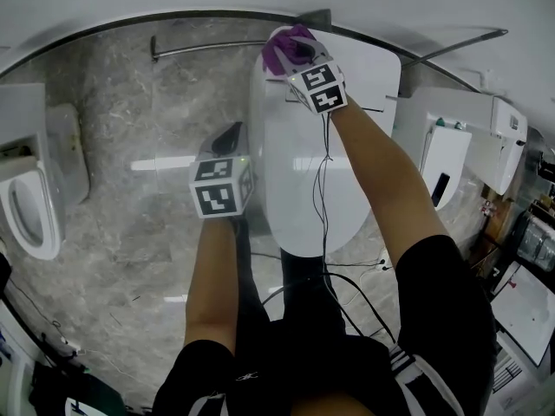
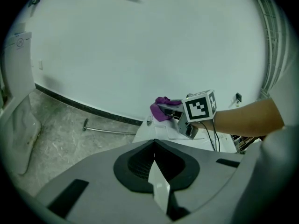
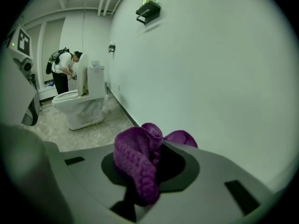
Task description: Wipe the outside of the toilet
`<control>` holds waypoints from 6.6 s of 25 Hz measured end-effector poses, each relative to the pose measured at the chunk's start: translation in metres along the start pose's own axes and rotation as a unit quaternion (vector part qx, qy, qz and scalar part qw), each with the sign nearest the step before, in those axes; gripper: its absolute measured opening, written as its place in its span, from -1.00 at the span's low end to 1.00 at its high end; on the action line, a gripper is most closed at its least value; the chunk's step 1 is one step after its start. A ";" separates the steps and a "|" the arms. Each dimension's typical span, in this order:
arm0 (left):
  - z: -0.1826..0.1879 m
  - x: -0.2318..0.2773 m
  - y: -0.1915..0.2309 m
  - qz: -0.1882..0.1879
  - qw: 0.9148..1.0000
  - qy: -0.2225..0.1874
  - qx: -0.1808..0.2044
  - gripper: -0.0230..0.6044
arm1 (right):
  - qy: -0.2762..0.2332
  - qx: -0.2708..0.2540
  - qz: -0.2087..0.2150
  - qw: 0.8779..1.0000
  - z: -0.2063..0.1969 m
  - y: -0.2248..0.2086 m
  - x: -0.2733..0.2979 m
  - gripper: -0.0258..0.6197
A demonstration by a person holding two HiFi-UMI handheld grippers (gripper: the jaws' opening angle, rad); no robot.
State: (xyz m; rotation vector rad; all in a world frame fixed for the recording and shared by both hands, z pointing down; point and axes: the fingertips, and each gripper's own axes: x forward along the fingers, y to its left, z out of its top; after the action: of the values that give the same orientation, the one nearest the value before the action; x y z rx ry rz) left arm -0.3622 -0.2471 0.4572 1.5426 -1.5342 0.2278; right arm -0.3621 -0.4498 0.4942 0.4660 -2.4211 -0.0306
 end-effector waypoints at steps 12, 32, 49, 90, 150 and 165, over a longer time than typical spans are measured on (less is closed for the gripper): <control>0.001 0.012 -0.047 -0.003 1.000 0.006 0.026 -0.90 | 0.049 -0.006 0.038 0.998 -0.025 -0.020 -0.020 -0.64; -0.024 0.069 -0.139 0.022 0.998 0.042 0.032 -0.90 | 0.060 -0.003 0.041 0.997 -0.090 -0.108 -0.080 -0.64; -0.049 0.123 -0.228 0.002 0.997 0.055 0.063 -0.90 | 0.051 0.013 0.020 0.998 -0.153 -0.176 -0.141 -0.64; -0.102 0.153 -0.310 0.030 0.988 0.049 0.147 -0.90 | 0.022 -0.006 -0.021 1.000 -0.262 -0.286 -0.238 -0.66; -0.243 0.136 -0.334 -0.051 0.944 0.190 0.263 -0.90 | 0.099 0.289 0.008 0.952 -0.481 -0.058 -0.289 -0.69; -0.293 0.109 -0.338 -0.115 0.907 0.231 0.333 -0.90 | 0.113 0.338 -0.014 0.934 -0.519 0.040 -0.350 -0.69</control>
State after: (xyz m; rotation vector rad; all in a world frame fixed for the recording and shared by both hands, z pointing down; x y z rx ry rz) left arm 0.0868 -0.1875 0.5412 1.9861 -0.9186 0.9868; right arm 0.1972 -0.2440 0.6912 0.7572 -2.1437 0.8221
